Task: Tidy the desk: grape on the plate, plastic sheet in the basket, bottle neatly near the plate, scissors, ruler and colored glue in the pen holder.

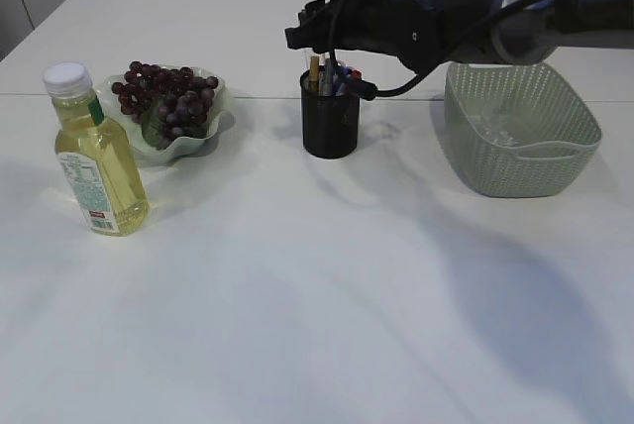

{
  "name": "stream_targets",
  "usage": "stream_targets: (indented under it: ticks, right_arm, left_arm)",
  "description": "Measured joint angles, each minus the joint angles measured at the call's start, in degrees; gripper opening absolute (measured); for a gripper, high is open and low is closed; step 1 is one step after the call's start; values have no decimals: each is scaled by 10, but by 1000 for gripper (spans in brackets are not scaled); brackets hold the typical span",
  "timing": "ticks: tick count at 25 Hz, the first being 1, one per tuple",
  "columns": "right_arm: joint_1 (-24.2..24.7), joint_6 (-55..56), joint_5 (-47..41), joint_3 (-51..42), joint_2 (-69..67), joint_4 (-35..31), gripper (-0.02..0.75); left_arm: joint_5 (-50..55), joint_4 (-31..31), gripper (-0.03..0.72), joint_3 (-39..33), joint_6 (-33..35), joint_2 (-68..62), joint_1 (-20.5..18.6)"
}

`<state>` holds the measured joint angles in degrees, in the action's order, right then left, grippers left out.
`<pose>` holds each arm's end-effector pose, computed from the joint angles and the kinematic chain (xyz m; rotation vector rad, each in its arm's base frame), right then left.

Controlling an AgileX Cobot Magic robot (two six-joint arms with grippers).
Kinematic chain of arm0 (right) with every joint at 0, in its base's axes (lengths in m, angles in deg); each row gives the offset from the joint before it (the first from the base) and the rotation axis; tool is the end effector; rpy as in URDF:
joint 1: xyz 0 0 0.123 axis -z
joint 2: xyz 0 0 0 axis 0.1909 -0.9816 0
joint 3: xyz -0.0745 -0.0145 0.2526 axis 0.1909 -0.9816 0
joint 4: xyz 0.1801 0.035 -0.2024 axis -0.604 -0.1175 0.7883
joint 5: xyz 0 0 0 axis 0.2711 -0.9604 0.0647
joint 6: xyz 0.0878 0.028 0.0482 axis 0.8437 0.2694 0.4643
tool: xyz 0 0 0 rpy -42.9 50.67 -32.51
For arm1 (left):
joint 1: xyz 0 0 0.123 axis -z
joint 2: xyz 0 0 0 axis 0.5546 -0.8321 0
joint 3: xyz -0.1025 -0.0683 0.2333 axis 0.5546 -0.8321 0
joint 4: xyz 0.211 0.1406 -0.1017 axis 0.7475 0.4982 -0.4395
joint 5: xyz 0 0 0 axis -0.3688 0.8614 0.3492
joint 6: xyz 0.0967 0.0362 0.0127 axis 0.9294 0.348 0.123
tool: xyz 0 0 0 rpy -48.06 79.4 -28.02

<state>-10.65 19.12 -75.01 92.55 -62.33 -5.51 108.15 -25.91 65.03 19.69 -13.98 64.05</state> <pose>0.5096 0.2024 0.1946 -0.4531 1.8143 0.1852 0.2089 -0.1286 0.4356 0.4596 2.3929 -0.3816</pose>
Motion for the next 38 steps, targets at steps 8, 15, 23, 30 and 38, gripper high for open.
stream_targets:
  ticks: [8, 15, 23, 30, 38]
  right_arm:
    - [0, 0, -217, 0, 95, -21, 400]
    - [-1, 0, -529, 0, 243, -56, 383]
    - [-1, 0, -700, 0, 318, -56, 372]
    - [-2, 12, -740, 0, 348, -57, 370]
    - [-2, 27, -704, -82, 445, -58, 370]
  left_arm:
    - [0, 7, 242, 0, 0, 0, 0]
    - [-36, 133, 242, 0, -73, 0, 0]
    - [-8, 326, 242, 0, -191, -3, -15]
    - [-4, 182, 242, -29, -67, 15, -106]
    - [-48, 42, 242, -194, -5, 108, -118]
